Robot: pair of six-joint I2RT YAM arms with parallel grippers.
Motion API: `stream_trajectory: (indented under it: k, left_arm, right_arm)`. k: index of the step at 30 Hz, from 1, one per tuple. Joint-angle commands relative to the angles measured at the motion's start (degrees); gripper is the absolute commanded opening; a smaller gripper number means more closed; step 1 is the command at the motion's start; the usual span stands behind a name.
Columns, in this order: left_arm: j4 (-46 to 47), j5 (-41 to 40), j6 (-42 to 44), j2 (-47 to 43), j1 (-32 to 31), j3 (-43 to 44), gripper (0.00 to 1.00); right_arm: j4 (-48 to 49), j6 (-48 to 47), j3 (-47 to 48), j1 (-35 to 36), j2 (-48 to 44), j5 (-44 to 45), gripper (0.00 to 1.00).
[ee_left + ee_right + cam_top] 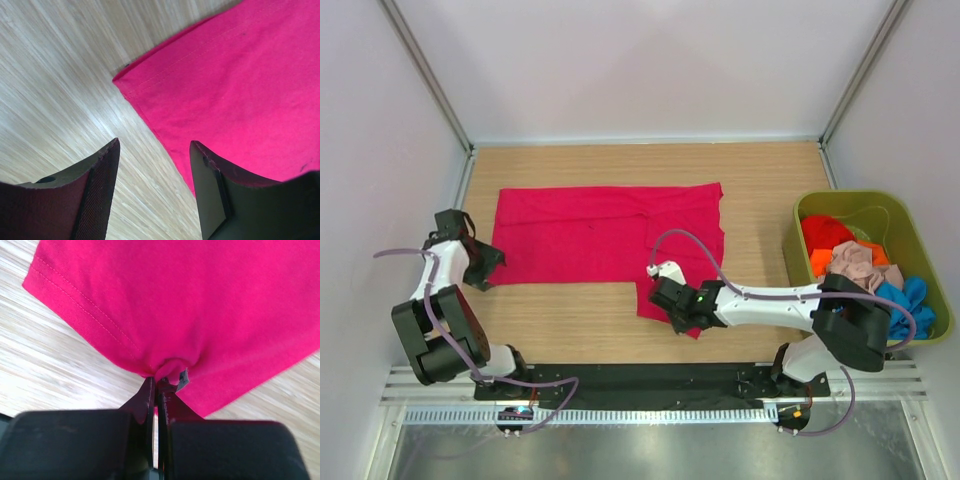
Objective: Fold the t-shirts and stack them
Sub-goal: Fold the tshirt
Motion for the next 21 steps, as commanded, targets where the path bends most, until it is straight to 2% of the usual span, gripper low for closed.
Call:
stream_trajectory:
  k: [1, 6, 12, 21]
  left_arm:
    - [4.0, -2.4, -2.1, -0.7, 0.4, -1.7, 0.59]
    - [5.2, -5.1, -2.9, 0.9, 1.4, -3.1, 0.56]
    - [5.2, -4.0, -4.4, 4.3, 5.0, -2.3, 0.55]
    - [11.5, -5.4, -9.0, 6.9, 5.1, -4.9, 0.52]
  right_arm:
    - [-6.7, 0.9, 4.2, 0.1, -4.0, 3.5, 0.01]
    - [-9.8, -2.8, 10.2, 0.0, -5.8, 4.6, 0.01]
    - [-7.9, -8.4, 13.1, -3.6, -5.8, 1.0, 0.01]
    - [-5.1, -14.2, 15.0, -6.9, -7.3, -6.1, 0.01]
